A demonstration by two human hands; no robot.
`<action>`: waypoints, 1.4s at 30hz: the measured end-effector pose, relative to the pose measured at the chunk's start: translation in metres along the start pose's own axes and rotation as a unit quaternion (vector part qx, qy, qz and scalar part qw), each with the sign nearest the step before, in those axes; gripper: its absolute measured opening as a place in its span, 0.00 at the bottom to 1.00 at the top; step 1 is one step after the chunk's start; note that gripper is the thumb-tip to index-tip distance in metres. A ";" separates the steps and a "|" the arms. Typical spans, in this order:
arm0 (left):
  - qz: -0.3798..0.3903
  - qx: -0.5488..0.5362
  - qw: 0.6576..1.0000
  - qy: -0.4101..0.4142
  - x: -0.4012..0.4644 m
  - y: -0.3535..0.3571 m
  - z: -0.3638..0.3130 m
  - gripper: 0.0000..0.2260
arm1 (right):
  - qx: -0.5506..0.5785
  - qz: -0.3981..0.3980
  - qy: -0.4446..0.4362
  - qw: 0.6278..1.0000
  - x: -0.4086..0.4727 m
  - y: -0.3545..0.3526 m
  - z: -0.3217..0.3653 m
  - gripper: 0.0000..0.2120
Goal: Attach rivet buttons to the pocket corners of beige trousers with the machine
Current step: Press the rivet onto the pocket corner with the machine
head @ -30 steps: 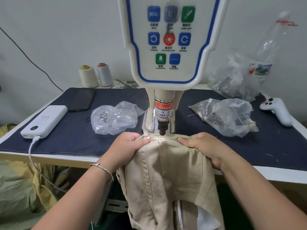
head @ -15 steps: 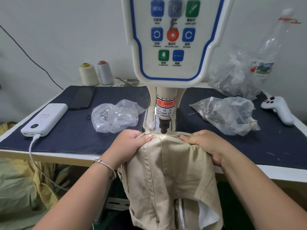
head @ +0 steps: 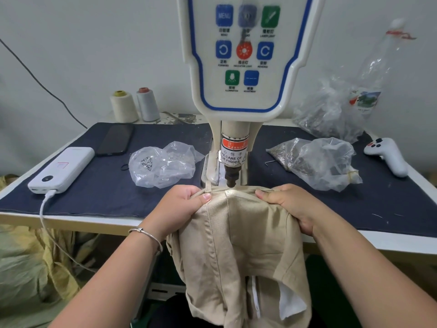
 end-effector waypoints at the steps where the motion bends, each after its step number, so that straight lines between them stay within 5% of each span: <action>1: -0.002 0.014 1.000 0.004 0.000 0.000 0.000 0.19 | -0.006 -0.002 -0.001 1.000 -0.001 -0.001 -0.001 0.16; 8: 0.001 0.050 0.999 0.020 0.002 0.003 -0.003 0.18 | -0.034 -0.026 -0.018 0.999 -0.002 -0.004 0.000 0.26; 21: -0.002 0.039 0.999 0.015 -0.001 0.001 -0.004 0.19 | -0.034 -0.019 -0.029 0.999 -0.002 -0.004 -0.001 0.24; 28: 0.000 0.031 0.999 0.009 0.000 0.001 -0.002 0.19 | -0.026 -0.007 -0.026 0.999 0.000 -0.004 -0.002 0.13; 42: 0.004 0.029 1.000 0.003 0.001 0.000 0.001 0.19 | -0.017 -0.003 -0.025 1.000 0.000 -0.003 -0.001 0.19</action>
Point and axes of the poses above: each hand's wrist, its own x-axis towards the middle knuckle, its own y-axis out of the palm, z = x × y, the point moved 10 cm from there along x, towards the middle knuckle, and after that the axes turned 5 degrees about -x, right-handed, at the moved point
